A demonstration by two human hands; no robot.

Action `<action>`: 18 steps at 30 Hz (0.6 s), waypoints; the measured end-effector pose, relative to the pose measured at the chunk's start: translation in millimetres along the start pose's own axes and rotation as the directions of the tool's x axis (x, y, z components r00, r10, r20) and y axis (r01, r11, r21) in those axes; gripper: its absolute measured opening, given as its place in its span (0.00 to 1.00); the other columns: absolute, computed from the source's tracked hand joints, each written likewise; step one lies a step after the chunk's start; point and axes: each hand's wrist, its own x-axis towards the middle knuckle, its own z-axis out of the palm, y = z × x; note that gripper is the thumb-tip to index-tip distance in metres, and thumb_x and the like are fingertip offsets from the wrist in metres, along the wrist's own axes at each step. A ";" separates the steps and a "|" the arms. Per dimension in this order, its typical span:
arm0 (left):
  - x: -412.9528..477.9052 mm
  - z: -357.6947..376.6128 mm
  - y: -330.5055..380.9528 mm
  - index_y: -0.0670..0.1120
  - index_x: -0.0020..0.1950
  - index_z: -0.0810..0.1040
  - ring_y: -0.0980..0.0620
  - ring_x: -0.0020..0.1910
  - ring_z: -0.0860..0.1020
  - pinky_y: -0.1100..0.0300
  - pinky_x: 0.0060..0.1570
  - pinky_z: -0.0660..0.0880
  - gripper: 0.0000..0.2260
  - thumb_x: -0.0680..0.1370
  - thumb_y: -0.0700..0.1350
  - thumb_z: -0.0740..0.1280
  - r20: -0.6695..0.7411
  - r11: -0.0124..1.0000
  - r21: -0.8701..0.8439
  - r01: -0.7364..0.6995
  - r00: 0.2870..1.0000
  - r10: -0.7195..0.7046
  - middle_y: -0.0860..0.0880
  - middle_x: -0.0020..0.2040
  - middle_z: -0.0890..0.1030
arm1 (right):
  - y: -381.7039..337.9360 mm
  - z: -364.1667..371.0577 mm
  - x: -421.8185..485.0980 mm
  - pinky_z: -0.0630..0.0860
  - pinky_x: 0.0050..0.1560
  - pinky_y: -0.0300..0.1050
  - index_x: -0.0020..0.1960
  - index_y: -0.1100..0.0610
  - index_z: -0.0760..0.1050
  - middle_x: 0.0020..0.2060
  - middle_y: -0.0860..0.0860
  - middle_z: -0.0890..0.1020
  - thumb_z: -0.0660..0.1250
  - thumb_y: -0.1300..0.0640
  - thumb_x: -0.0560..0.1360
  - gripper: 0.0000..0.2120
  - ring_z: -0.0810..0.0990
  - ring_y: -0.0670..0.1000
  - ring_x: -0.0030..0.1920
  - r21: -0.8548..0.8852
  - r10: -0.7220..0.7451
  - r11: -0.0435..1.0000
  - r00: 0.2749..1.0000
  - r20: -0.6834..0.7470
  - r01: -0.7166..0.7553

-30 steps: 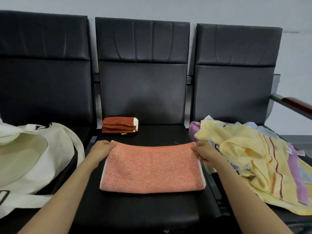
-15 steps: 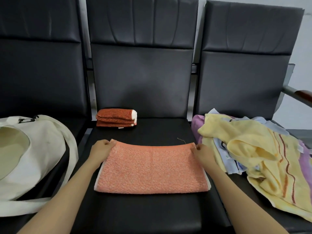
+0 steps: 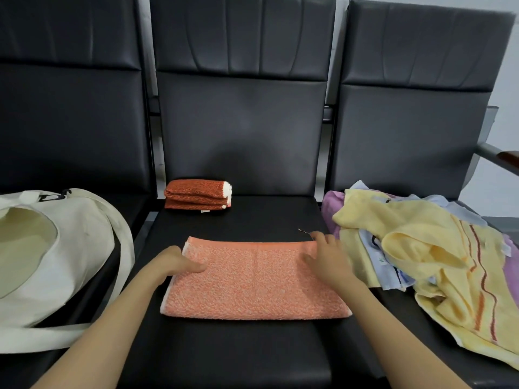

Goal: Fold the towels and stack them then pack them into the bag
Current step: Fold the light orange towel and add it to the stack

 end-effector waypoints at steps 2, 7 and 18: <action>-2.7 3.5 0.9 0.40 0.63 0.74 0.50 0.50 0.76 0.56 0.50 0.73 0.26 0.71 0.50 0.76 0.002 0.999 -0.030 -0.028 1.000 0.028 0.45 0.56 0.78 | -17.0 1.2 -9.9 0.61 0.69 0.46 0.70 0.53 0.67 0.68 0.53 0.69 0.62 0.49 0.78 0.21 0.65 0.54 0.69 0.093 -0.160 0.984 0.981 0.109 0.150; -10.0 -1.9 -1.0 0.44 0.66 0.69 0.49 0.50 0.76 0.57 0.45 0.72 0.20 0.77 0.50 0.68 -0.133 0.983 -0.054 -0.177 0.977 0.168 0.43 0.61 0.77 | -49.8 15.7 -36.2 0.60 0.72 0.53 0.70 0.45 0.67 0.70 0.50 0.64 0.60 0.43 0.78 0.21 0.59 0.52 0.72 -0.005 -0.416 0.893 0.829 0.374 0.450; -56.7 -31.7 18.4 0.51 0.61 0.80 0.46 0.56 0.79 0.53 0.49 0.79 0.14 0.78 0.38 0.65 0.088 0.770 -0.563 -0.300 0.905 0.416 0.47 0.59 0.78 | -70.0 38.1 -40.4 0.68 0.64 0.47 0.71 0.51 0.70 0.64 0.52 0.73 0.57 0.54 0.81 0.19 0.70 0.54 0.64 0.065 -0.660 0.727 0.669 0.341 0.684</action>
